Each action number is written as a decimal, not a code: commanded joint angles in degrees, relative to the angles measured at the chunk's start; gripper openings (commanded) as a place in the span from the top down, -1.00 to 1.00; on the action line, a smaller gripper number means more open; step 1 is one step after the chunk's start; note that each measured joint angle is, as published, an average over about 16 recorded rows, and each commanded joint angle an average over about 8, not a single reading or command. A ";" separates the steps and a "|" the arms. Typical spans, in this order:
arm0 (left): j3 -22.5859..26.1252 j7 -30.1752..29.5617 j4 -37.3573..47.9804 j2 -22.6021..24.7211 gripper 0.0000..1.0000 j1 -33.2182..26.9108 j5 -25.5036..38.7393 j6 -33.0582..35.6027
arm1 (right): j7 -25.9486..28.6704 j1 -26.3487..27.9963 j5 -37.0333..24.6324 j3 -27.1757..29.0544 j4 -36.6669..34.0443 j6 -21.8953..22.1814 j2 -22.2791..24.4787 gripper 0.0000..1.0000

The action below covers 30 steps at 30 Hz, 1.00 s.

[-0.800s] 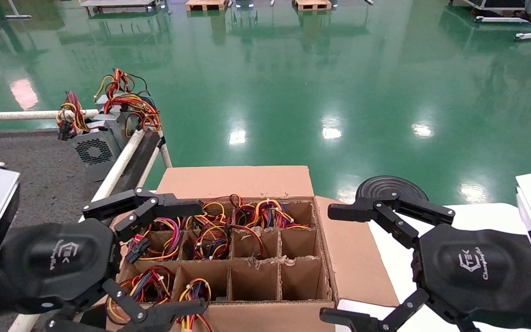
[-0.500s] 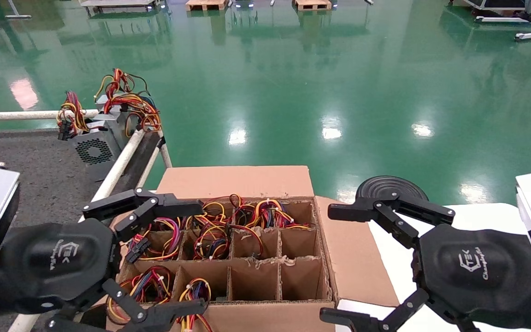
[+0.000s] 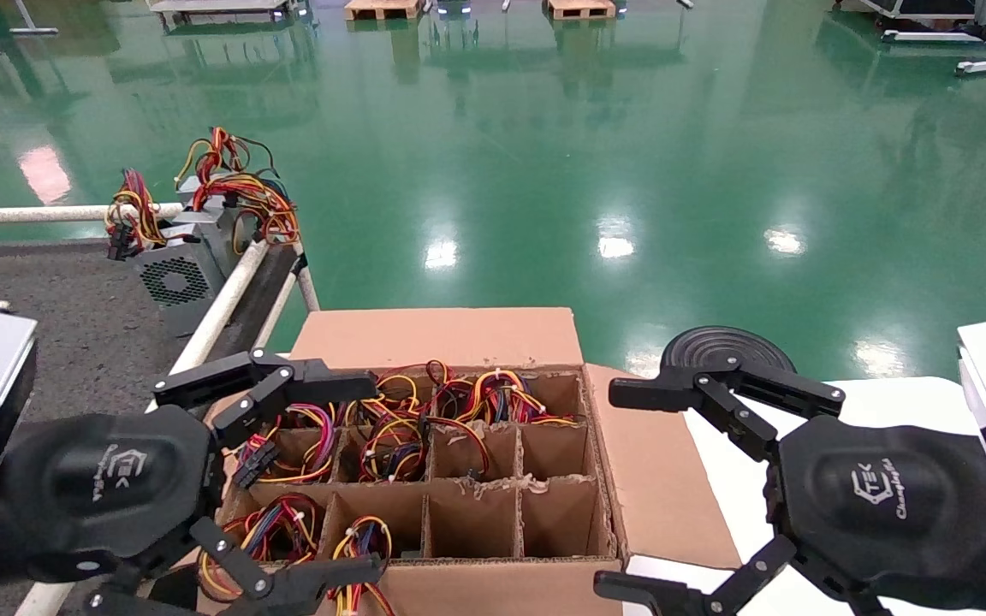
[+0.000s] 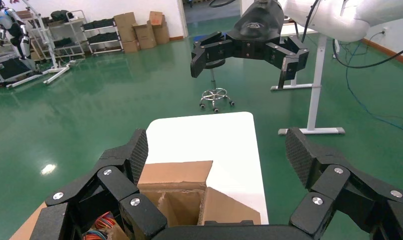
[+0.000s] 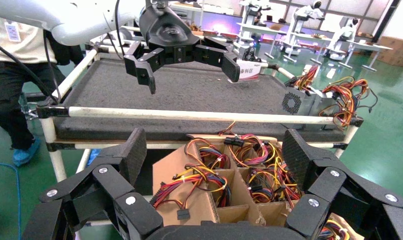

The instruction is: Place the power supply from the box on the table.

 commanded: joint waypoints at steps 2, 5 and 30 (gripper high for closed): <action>0.00 0.00 0.00 0.00 -1.00 0.00 0.00 0.00 | 0.00 0.00 0.00 0.00 0.00 0.00 0.00 0.34; 0.00 0.00 0.00 0.00 -1.00 0.00 0.00 0.00 | 0.00 0.00 0.00 0.00 0.00 0.00 0.00 0.95; 1.16 0.67 0.02 -0.44 -1.00 -0.43 1.33 0.00 | 0.00 0.00 0.00 0.00 0.00 0.00 0.00 1.00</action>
